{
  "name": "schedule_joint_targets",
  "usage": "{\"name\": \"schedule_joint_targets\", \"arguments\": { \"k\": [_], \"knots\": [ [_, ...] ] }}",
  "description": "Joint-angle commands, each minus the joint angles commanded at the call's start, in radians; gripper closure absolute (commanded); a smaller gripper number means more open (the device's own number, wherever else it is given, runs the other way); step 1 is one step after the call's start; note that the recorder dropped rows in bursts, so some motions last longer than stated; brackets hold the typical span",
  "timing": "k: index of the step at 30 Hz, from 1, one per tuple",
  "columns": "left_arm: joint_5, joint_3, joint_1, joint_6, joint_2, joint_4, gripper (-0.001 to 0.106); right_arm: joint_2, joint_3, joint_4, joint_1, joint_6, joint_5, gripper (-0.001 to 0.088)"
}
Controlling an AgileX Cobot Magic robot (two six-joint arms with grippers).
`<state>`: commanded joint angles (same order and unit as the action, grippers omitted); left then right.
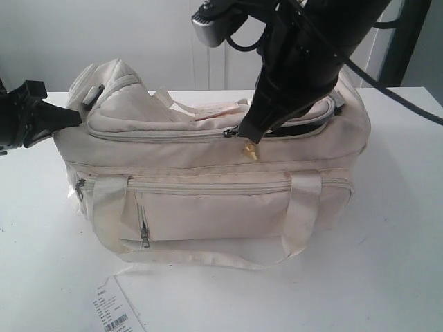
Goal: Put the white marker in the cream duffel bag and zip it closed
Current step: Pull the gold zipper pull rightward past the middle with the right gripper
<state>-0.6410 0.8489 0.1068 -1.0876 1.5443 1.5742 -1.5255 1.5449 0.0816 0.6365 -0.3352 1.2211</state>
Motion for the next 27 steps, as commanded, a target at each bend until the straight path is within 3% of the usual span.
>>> {"name": "schedule_joint_targets", "arguments": {
  "k": [15,21,27],
  "knots": [
    [0.0,0.0,0.0,-0.006,0.0,0.0,0.105,0.0,-0.002,0.0,0.0,0.0,0.0,0.0868],
    [-0.006,0.0,0.0,-0.007,0.0,0.0,0.105,0.039,-0.095,0.008,0.0,-0.01,0.0,0.0868],
    [-0.013,0.0,0.0,-0.007,0.0,0.0,0.105,0.051,-0.104,0.061,0.0,-0.001,0.0,0.0868]
  ]
}}
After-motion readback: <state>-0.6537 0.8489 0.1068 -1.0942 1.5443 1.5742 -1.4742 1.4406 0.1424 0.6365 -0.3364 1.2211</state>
